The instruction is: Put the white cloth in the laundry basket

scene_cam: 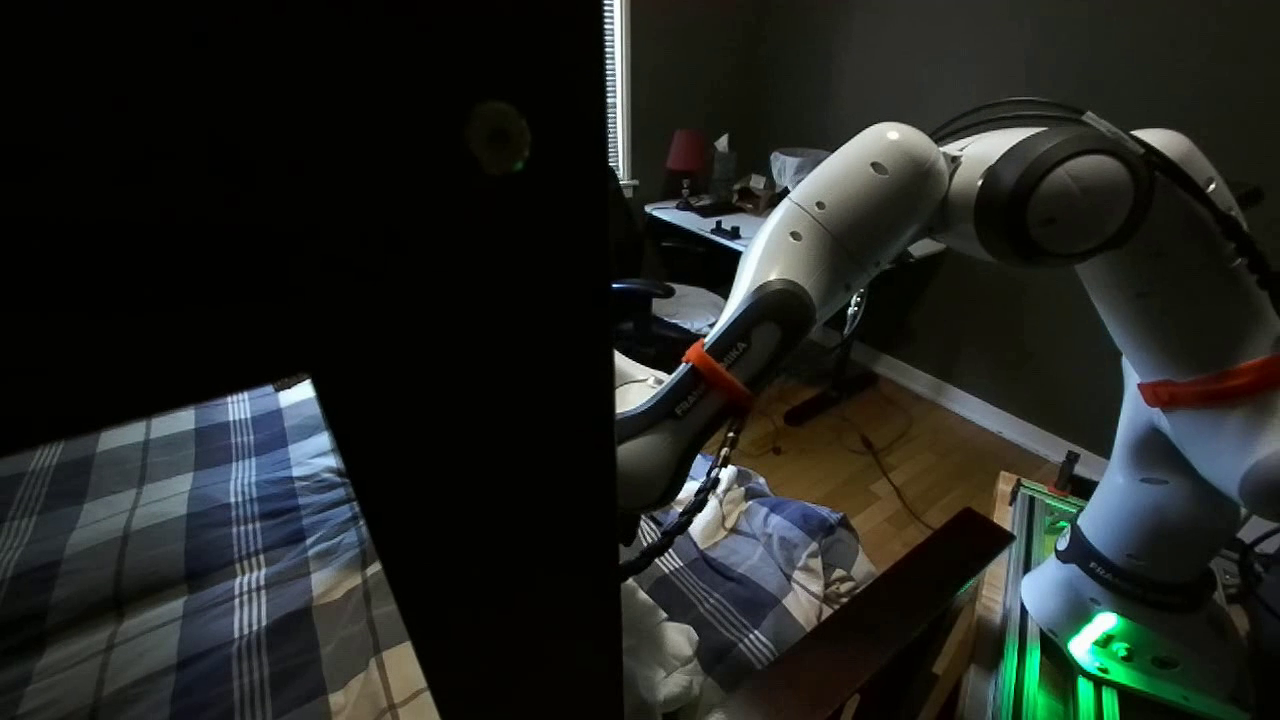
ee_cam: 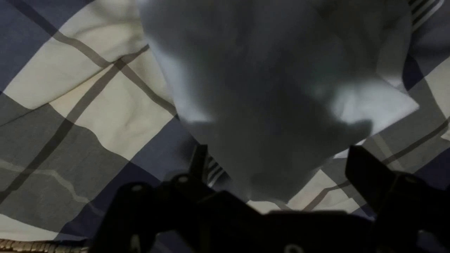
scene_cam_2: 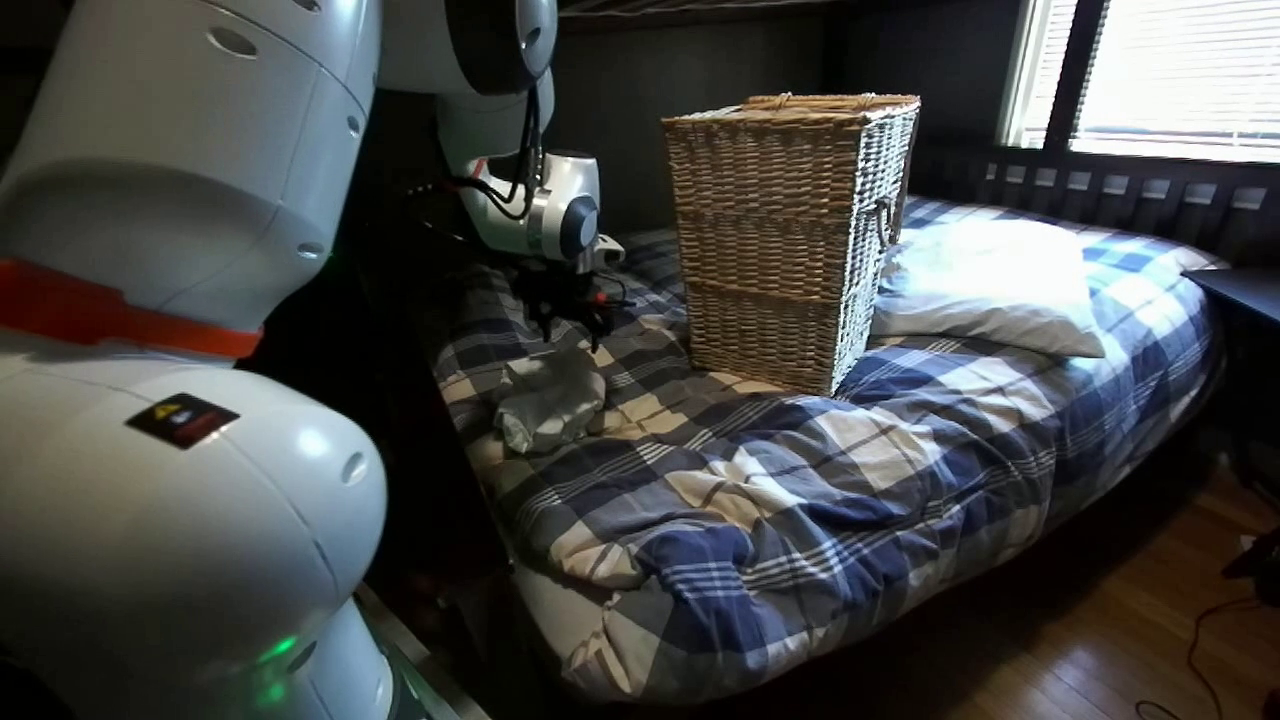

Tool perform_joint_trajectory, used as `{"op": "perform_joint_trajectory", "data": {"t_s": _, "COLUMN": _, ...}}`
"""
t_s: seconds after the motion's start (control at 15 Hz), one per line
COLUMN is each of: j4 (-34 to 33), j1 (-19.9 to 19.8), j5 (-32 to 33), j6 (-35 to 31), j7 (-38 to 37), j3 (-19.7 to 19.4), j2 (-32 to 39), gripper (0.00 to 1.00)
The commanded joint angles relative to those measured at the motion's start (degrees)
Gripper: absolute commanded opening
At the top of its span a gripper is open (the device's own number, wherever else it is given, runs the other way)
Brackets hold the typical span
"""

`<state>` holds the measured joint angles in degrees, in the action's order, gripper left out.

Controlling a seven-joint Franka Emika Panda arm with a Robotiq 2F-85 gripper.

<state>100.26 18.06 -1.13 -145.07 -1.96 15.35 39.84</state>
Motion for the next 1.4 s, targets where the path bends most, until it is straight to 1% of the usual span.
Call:
{"op": "perform_joint_trajectory", "data": {"t_s": 0.0, "j4": -4.31, "j1": -0.04, "j5": -1.16, "j6": 1.54, "j7": 1.10, "j3": -0.27, "j2": 4.80, "gripper": 1.00}}
{"op": "perform_joint_trajectory", "data": {"t_s": 0.27, "j4": -8.12, "j1": -0.12, "j5": -1.37, "j6": 4.36, "j7": 2.75, "j3": 0.73, "j2": 9.40, "gripper": 1.00}}
{"op": "perform_joint_trajectory", "data": {"t_s": 0.6, "j4": -13.76, "j1": 1.61, "j5": -0.58, "j6": 10.19, "j7": 3.30, "j3": 0.59, "j2": 15.15, "gripper": 1.00}}
{"op": "perform_joint_trajectory", "data": {"t_s": 0.67, "j4": -15.20, "j1": 2.13, "j5": -0.33, "j6": 11.36, "j7": 3.54, "j3": 0.55, "j2": 16.32, "gripper": 0.96}}
{"op": "perform_joint_trajectory", "data": {"t_s": 0.73, "j4": -16.48, "j1": 2.56, "j5": -0.21, "j6": 12.54, "j7": 3.84, "j3": 0.63, "j2": 17.27, "gripper": 0.72}}
{"op": "perform_joint_trajectory", "data": {"t_s": 0.87, "j4": -18.91, "j1": 3.52, "j5": 0.11, "j6": 14.71, "j7": 4.27, "j3": 0.57, "j2": 18.77, "gripper": 0.71}}
{"op": "perform_joint_trajectory", "data": {"t_s": 1.07, "j4": -21.81, "j1": 5.13, "j5": 0.48, "j6": 17.41, "j7": 3.43, "j3": 0.09, "j2": 19.63, "gripper": 0.45}}
{"op": "perform_joint_trajectory", "data": {"t_s": 1.2, "j4": -23.14, "j1": 5.93, "j5": 0.74, "j6": 18.66, "j7": 2.98, "j3": -0.20, "j2": 19.21, "gripper": 0.31}}
{"op": "perform_joint_trajectory", "data": {"t_s": 1.33, "j4": -23.70, "j1": 6.60, "j5": 1.06, "j6": 19.25, "j7": 2.57, "j3": -0.58, "j2": 18.41, "gripper": 0.16}}
